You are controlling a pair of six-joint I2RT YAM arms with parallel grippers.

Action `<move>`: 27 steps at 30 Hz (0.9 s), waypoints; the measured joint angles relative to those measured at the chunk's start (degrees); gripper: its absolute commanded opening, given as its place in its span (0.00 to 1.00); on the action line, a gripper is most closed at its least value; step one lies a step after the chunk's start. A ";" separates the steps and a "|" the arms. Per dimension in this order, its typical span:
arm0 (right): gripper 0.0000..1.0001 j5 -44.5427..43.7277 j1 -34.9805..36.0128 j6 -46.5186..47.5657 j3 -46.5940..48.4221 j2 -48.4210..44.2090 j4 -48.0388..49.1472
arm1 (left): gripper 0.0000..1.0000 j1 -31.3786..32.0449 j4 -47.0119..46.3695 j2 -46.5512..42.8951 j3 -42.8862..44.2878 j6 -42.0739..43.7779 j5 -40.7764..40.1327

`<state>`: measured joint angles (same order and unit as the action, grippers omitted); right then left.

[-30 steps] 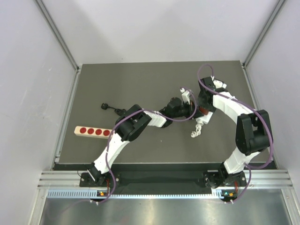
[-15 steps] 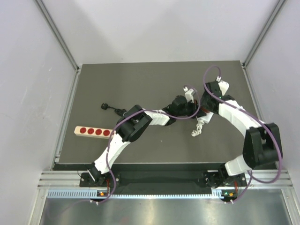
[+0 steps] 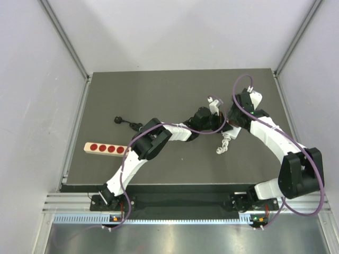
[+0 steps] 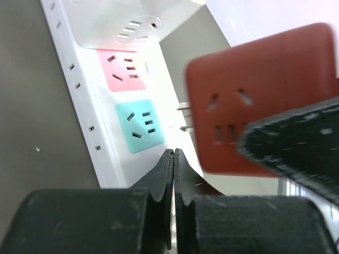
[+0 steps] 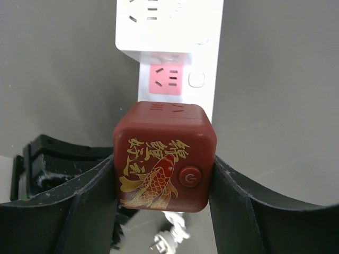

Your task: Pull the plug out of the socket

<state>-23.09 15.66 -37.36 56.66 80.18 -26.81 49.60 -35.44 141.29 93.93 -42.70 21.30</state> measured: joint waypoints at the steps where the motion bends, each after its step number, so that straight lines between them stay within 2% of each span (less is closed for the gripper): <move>1: 0.00 -0.04 -0.09 0.26 -0.02 -0.52 -0.76 | 0.00 -0.17 -0.20 0.00 -0.09 0.63 0.85; 7: 0.00 -1.51 -1.73 0.94 -2.08 -9.53 -4.90 | 0.00 -1.14 -3.43 -0.50 -2.49 3.13 5.25; 13: 0.00 0.39 -10.16 0.13 -6.58 -18.71 -7.15 | 0.00 -1.40 -2.16 -5.75 -9.07 5.88 6.10; 17: 0.00 5.55 -21.94 -2.25 -13.22 -23.58 -7.10 | 0.00 -1.40 1.70 -11.47 -14.64 6.56 5.79; 24: 0.00 20.46 -44.22 -8.98 -25.22 -33.09 -4.46 | 0.00 -0.61 2.21 -31.45 -35.85 2.99 5.20; 27: 0.00 28.00 -53.86 -11.52 -31.06 -38.36 -1.09 | 0.00 0.59 3.85 -38.47 -41.97 3.21 4.59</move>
<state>4.91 -38.20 -48.88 25.61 41.82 -27.90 50.19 -31.59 102.83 51.96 -39.48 25.89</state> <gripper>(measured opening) 0.596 0.011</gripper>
